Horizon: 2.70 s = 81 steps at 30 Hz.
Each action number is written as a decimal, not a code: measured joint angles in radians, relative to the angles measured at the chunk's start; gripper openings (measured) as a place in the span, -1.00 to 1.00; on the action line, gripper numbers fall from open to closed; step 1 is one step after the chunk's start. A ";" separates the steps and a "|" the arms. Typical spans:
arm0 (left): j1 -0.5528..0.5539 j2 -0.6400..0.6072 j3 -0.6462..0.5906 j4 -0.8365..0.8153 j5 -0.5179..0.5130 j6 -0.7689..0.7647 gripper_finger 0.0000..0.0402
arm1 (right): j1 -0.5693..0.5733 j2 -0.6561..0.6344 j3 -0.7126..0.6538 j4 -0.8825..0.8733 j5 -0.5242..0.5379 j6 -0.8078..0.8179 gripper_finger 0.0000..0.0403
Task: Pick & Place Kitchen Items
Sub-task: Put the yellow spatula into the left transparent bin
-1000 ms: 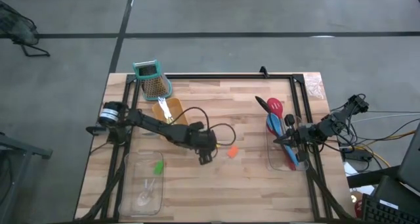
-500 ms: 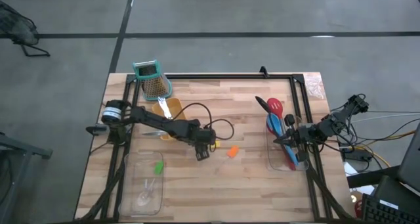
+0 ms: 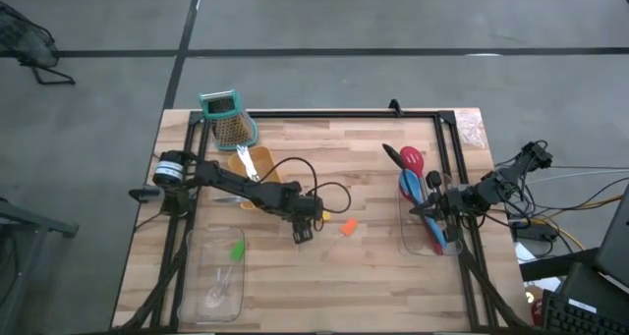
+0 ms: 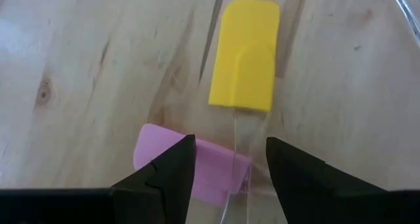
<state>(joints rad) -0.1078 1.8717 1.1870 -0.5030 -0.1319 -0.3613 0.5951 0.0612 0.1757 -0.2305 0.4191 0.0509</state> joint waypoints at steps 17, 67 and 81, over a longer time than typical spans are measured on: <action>-0.005 0.006 -0.001 0.000 -0.016 0.026 -0.92 | 0.000 0.000 0.000 0.000 0.000 0.000 -0.96; -0.100 0.086 0.105 -0.073 -0.087 -0.085 -0.04 | 0.000 0.000 0.000 0.000 0.000 -0.001 -0.96; -0.106 0.092 0.093 -0.042 -0.032 -0.011 -0.91 | 0.000 0.000 0.000 0.000 0.000 -0.001 -0.96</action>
<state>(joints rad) -0.2133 1.9634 1.2799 -0.5448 -0.1637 -0.3727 0.5953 0.0616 0.1757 -0.2306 0.4191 0.0498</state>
